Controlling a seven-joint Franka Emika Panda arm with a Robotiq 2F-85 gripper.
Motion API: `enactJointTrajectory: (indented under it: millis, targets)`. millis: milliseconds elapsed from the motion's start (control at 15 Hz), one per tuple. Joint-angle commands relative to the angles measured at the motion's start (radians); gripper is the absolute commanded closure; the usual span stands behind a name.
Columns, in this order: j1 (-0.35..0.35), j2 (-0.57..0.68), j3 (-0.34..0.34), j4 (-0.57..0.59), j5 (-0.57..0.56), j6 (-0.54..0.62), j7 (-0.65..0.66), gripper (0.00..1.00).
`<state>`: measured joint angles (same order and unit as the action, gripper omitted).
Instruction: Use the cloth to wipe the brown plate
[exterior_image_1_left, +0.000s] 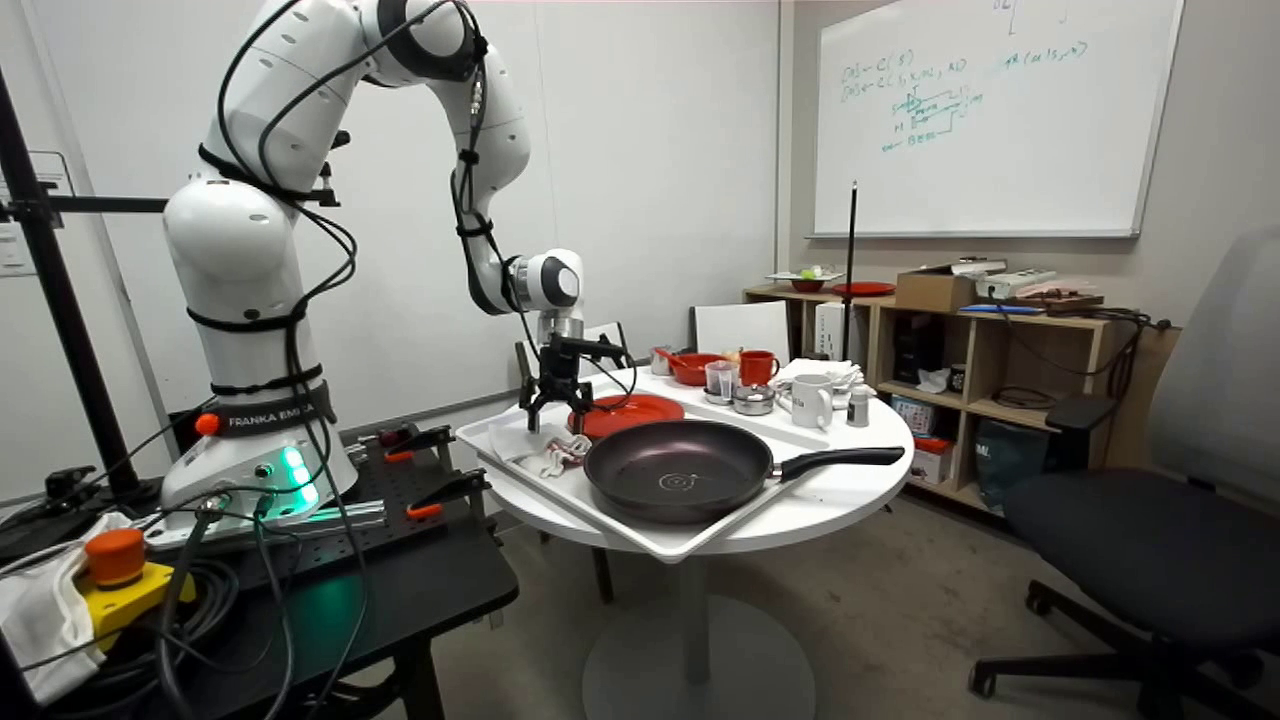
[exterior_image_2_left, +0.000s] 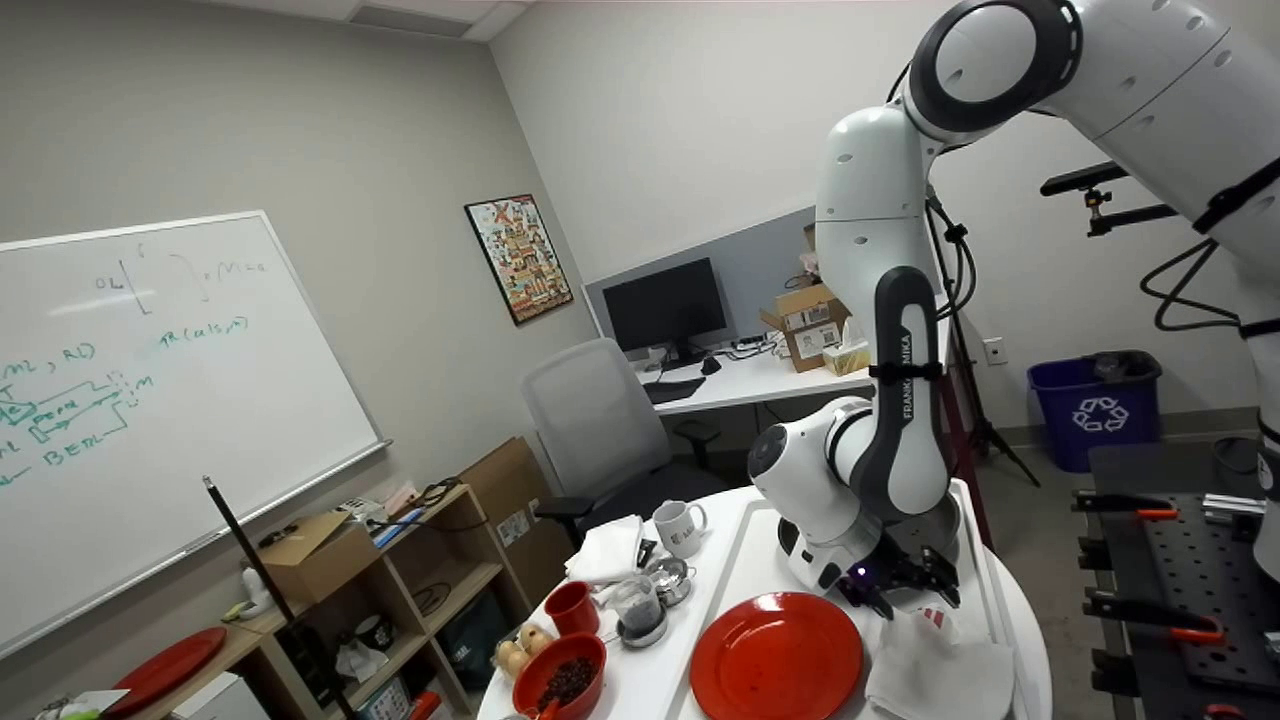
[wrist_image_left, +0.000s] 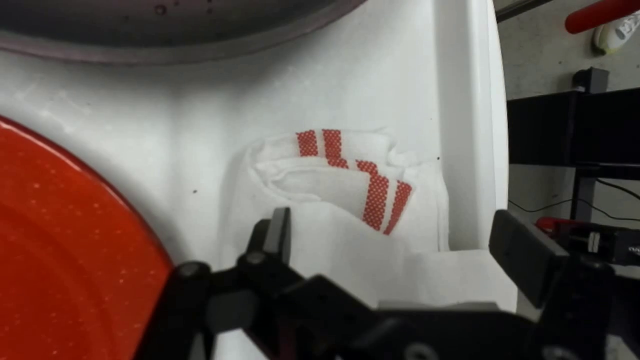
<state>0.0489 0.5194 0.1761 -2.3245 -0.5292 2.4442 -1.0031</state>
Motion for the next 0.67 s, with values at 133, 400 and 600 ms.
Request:
enactJointTrajectory:
  millis: [133,400,600]
  targets:
    - [-0.007,0.017,-0.025,-0.011,-0.009,0.074,-0.093,0.00]
    - [-0.021,0.034,-0.027,-0.043,-0.010,0.163,-0.173,0.00]
    - [-0.009,0.047,-0.040,-0.089,-0.034,0.270,-0.190,0.00]
